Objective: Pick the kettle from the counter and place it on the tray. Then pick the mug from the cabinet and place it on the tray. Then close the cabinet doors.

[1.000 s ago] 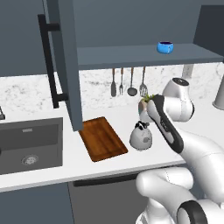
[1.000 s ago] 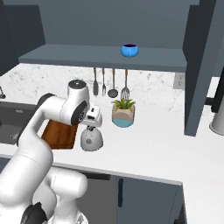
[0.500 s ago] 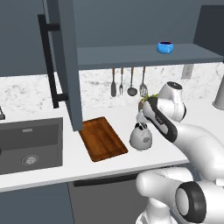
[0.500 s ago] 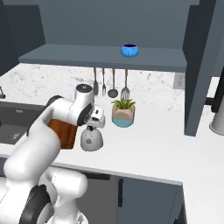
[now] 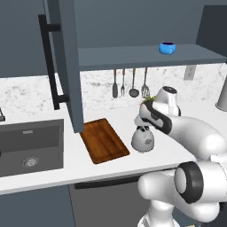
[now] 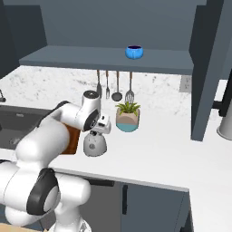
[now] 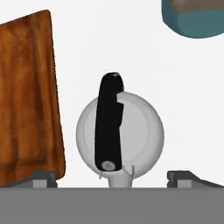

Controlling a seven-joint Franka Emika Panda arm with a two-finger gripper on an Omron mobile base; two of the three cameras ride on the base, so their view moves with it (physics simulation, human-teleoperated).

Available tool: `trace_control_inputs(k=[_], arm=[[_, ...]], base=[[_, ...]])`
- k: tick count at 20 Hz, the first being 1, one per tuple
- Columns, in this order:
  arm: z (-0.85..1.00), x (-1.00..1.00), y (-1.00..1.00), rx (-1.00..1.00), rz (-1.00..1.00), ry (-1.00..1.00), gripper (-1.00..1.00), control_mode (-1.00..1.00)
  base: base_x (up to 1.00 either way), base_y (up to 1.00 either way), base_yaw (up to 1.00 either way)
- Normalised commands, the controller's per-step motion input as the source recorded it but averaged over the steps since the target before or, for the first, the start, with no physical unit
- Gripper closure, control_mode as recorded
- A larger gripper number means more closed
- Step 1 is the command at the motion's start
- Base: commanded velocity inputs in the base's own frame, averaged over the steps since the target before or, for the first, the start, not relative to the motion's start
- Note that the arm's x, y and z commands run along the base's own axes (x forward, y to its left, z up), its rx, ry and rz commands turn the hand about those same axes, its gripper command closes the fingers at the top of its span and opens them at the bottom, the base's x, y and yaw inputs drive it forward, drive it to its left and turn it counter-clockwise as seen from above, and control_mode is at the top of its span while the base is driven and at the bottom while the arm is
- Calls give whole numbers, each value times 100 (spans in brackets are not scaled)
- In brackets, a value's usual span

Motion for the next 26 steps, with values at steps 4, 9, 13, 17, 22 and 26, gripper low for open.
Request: trace_control_inputs(k=[4,9,13,17,22,26], arm=[[-12,31,2,0,0,2,-100,-100],[-7,27,0,0,0,1,-100,-100],[-13,18,0,-4,0,0,-100,-100],[-19,10,0,-5,0,0,-100,-100],[-18,-2,0,-7,0,0,-100,-100],[-16,-2,0,-9,0,0,-100,-100]], base=[[0,0,0],[0,0,0],[0,0,0],[0,0,0],[0,0,0],[0,0,0]])
